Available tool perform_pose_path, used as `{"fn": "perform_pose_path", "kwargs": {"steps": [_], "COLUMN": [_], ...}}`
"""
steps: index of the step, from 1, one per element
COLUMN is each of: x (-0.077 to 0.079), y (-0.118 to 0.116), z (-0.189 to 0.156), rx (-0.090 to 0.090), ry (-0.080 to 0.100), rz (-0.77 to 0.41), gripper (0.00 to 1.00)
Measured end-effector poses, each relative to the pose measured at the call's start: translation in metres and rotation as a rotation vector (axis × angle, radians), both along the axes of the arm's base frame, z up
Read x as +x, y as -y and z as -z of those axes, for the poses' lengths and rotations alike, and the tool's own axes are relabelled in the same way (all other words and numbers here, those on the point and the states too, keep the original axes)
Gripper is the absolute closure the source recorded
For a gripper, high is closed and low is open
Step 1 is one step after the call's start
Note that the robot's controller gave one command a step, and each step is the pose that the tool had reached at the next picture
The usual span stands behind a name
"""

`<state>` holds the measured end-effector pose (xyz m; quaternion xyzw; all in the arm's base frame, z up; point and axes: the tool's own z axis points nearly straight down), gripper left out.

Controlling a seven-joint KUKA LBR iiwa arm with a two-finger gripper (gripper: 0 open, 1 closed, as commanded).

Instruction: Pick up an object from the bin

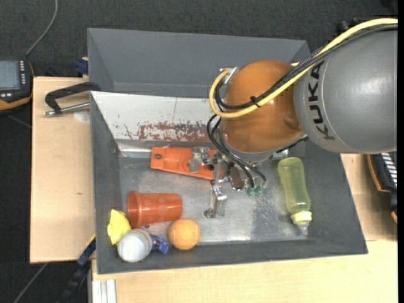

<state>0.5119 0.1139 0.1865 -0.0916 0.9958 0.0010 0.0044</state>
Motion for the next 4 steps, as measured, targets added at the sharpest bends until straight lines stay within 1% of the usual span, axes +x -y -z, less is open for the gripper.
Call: {"fn": "perform_pose_path", "kwargs": {"steps": [1, 2, 3, 4], "x": [-0.007, 0.005, 0.024, 0.041], "y": [-0.001, -0.008, -0.024, -0.01], "z": [-0.021, 0.007, 0.029, 0.036], "rx": [-0.001, -0.002, 0.0, 0.0], "ry": [-0.011, 0.01, -0.008, 0.005], "rz": [-0.165, -0.353, -0.226, -0.315], "gripper": [0.0, 0.0, 0.0, 0.0]}}
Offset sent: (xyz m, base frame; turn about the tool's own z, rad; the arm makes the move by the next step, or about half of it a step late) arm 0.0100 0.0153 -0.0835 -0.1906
